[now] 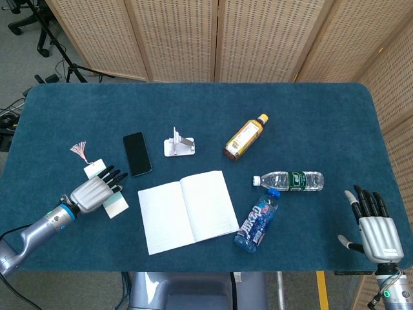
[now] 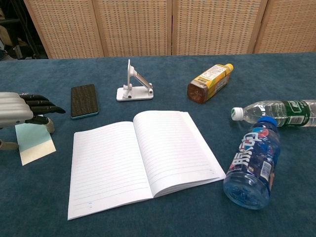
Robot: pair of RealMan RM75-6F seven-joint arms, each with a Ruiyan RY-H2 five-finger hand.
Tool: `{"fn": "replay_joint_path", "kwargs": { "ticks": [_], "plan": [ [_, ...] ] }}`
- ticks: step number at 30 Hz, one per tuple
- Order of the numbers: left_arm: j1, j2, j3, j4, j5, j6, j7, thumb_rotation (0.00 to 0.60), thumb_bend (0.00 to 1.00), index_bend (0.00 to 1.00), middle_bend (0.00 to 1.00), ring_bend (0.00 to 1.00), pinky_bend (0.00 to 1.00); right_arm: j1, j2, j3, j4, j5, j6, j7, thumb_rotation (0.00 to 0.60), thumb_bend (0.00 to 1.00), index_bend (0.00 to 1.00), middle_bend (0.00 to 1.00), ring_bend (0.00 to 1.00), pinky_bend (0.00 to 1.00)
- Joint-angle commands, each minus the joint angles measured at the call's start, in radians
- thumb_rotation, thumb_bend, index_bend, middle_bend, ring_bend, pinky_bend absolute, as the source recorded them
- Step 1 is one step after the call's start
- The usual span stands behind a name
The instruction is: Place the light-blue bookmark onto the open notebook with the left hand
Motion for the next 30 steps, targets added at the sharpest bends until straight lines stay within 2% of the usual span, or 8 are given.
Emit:
{"fn": "replay_joint_path", "kwargs": {
  "ticks": [1,15,30],
  "plan": [
    [-0.002,0.005,-0.004,-0.006,-0.001,0.004,0.004,0.6,0.28,0.33,0.0,0.0,0.0,0.0,0.001,0.001,0.0,0.002,-0.001,0.001,0.6,0.0,0.0,0.0,0.0,0.0],
    [-0.026,0.09,-0.032,-0.15,0.003,0.024,0.084,0.6,0.28,0.34,0.0,0.0,0.0,-0.004,0.008,0.002,-0.002,-0.004,0.01,0.018,0.6,0.0,0.0,0.0,0.0,0.0],
    [-0.087,0.174,-0.102,-0.408,-0.028,-0.035,0.239,0.6,0.28,0.34,0.0,0.0,0.0,-0.013,0.027,0.006,-0.001,-0.002,0.023,0.065,0.6,0.0,0.0,0.0,0.0,0.0]
  ]
}}
